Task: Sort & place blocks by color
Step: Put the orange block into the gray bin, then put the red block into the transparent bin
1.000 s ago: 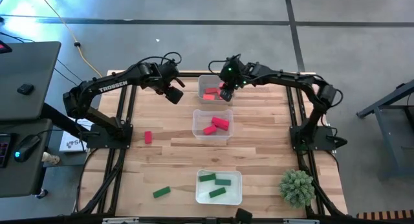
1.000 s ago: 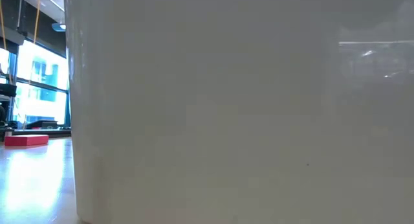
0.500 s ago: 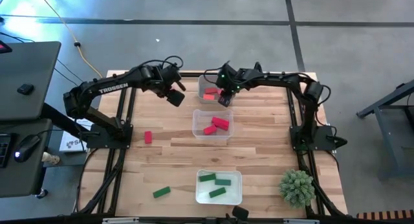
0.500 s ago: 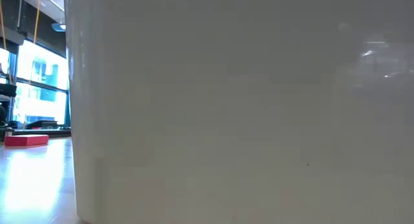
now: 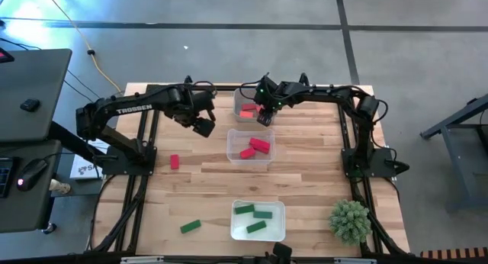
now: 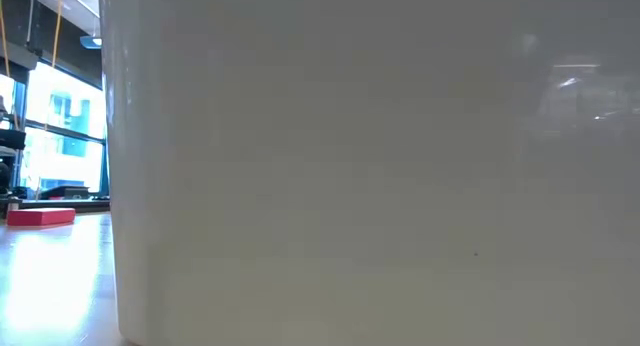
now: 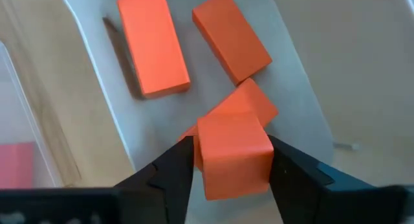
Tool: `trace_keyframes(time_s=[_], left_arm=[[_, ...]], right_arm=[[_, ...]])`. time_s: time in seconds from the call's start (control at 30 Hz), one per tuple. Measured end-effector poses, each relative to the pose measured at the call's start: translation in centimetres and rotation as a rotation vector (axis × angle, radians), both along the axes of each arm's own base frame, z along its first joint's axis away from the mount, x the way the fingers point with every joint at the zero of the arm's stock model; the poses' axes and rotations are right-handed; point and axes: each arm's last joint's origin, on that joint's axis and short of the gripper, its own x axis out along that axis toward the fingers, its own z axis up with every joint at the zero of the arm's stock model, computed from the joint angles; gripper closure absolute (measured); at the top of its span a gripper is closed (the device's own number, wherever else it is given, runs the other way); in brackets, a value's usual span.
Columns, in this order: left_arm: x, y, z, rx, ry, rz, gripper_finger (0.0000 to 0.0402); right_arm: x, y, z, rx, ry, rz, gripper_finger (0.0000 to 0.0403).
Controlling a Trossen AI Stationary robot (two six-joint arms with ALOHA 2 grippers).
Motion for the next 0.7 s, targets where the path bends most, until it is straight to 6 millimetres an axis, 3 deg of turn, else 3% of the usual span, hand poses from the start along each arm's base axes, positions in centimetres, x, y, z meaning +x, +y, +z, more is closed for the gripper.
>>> trace_keyframes(time_s=[0.17, 0.47, 0.7], left_arm=[[0.0, -1.2, 0.0, -0.037, 0.039, -0.001, 0.0213], [0.1, -2.9, -0.1, -0.084, 0.067, 0.043, 0.0213], [-0.4, -5.0, -3.0, -0.189, 0.152, 0.090, 0.0213]], right_arm=[[-0.1, 0.1, 0.5, -0.014, -0.006, -0.004, 0.0205], [-0.8, 0.5, 3.6, -0.055, -0.076, -0.005, 0.0202], [-1.9, 1.0, 6.0, -0.095, -0.087, -0.027, 0.0202]])
